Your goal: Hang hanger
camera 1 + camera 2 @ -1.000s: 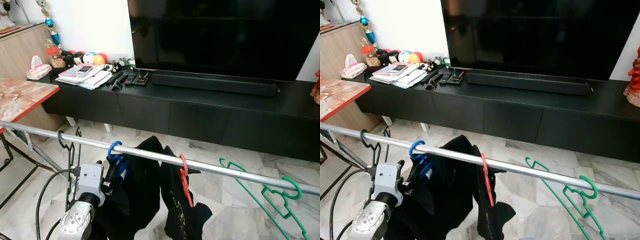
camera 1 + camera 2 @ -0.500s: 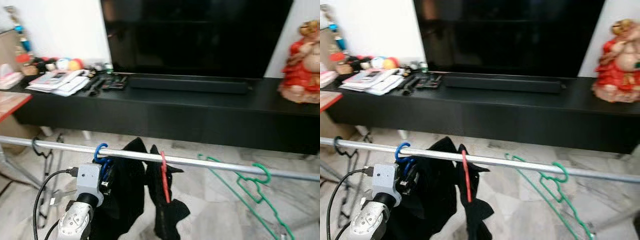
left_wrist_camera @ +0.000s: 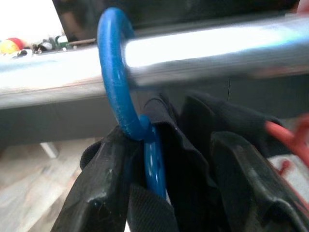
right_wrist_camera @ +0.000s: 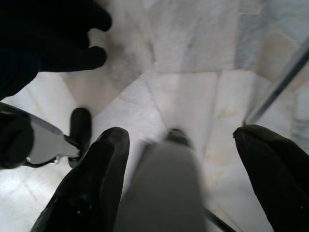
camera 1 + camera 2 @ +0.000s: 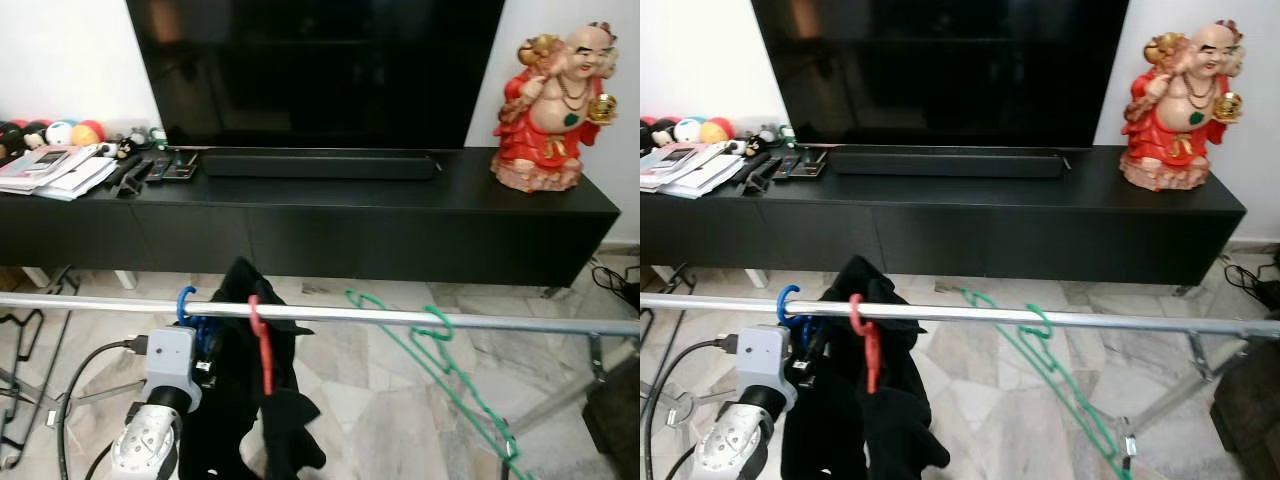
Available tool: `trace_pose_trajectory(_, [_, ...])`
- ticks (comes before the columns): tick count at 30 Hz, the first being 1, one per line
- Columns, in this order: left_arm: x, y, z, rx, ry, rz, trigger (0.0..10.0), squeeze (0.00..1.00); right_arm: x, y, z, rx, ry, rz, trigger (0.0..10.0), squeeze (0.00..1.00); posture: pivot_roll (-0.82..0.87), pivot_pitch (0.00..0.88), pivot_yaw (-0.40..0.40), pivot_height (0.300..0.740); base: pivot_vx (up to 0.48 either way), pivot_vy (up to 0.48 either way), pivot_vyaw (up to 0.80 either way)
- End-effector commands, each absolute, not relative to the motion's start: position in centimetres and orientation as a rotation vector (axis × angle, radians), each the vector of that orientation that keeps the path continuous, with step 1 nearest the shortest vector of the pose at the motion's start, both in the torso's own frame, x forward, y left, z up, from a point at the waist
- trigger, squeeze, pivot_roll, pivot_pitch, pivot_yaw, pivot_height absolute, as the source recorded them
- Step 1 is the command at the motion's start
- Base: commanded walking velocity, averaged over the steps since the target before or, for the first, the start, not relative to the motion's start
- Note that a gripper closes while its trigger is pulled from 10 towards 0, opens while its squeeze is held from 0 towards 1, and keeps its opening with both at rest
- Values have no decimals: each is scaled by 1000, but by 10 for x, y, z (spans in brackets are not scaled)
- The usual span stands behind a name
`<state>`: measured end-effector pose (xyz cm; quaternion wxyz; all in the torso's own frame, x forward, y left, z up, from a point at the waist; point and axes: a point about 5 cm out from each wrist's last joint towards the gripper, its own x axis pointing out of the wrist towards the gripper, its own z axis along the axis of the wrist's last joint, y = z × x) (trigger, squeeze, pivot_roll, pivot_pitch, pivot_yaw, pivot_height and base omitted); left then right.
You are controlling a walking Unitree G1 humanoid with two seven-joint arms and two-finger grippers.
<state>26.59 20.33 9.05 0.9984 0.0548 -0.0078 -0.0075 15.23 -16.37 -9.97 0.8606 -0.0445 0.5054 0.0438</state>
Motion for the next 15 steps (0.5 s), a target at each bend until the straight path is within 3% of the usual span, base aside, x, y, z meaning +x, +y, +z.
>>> trace_pose_trajectory(1, [266,203,91,123,-20,-15,10000,0,148,-163,-102,-104,1080,88,10000,0,13,31,41,740,0,0,0])
trace_pose_trajectory(11, [265,214,82,169,45,58,10000,0,151,-148,-101,-105,1080,104,10000,0,12,31,39,740,0,0,0])
trace_pose_trajectory(15, [265,233,74,187,124,177,10000,0,153,-144,-101,-108,1077,109,10000,0,14,32,39,740,0,0,0])
